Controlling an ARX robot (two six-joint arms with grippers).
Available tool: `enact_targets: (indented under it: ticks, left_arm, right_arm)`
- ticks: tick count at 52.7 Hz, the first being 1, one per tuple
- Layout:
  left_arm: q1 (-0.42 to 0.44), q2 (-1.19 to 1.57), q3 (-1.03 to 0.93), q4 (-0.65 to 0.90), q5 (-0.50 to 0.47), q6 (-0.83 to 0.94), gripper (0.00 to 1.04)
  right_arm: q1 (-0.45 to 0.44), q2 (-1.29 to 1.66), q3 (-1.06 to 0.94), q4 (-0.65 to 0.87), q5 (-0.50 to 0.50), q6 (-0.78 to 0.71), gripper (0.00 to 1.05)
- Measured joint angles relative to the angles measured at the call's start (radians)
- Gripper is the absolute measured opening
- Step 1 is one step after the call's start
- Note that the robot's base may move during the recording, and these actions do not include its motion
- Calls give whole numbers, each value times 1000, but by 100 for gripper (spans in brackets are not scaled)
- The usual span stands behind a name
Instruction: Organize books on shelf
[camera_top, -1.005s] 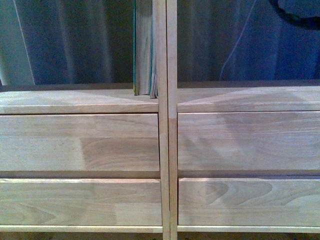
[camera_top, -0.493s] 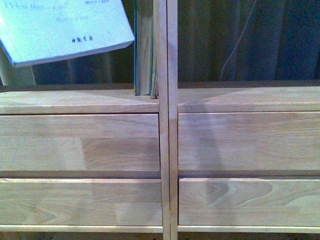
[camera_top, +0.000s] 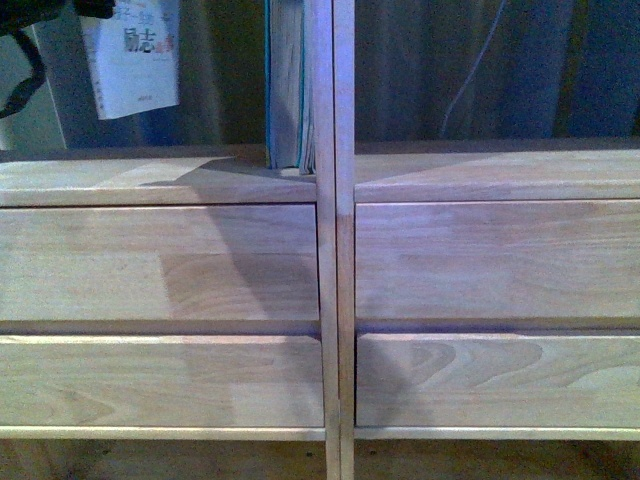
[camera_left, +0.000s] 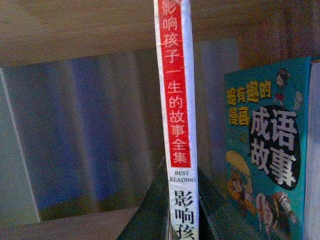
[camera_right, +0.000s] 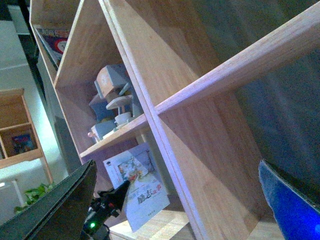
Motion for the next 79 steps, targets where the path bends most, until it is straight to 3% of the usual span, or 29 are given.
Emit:
enact_targets:
  ticks: [23,65,79]
  left_arm:
    - [-83,309,230,21,-20,254,7]
    - [-96,470,488,-47,-109,203,7]
    - [-116,476,494,-38,-122,225,50]
  right_arm:
    - [0,0,0,0,-2,0,98]
    - [0,0,0,0,-2,0,98]
    - [0,0,0,0,-2,0,98]
